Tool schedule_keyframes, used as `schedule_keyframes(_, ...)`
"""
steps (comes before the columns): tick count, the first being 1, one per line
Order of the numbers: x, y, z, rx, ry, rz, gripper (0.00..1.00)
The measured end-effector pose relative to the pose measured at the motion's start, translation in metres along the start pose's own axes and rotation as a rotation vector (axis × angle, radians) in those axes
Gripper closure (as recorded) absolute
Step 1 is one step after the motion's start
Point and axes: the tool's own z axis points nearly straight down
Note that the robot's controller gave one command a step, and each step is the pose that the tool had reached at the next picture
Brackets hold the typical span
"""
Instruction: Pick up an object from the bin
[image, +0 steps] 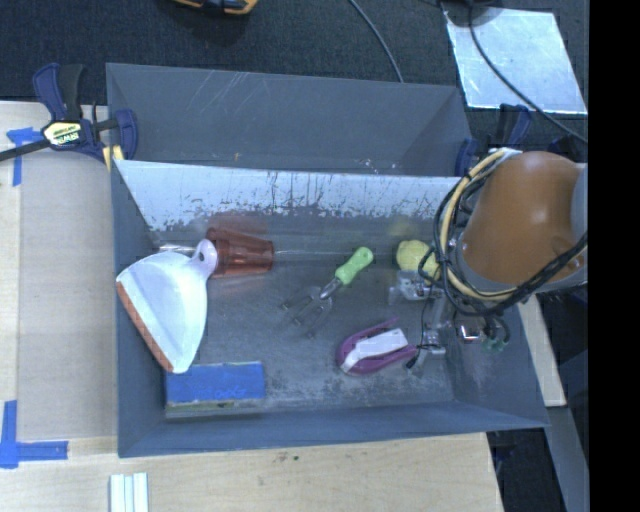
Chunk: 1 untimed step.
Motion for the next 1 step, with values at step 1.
schedule_keyframes(1,-0.0249,-0.0179,0.1016,0.000,0.000,0.028,0.00)
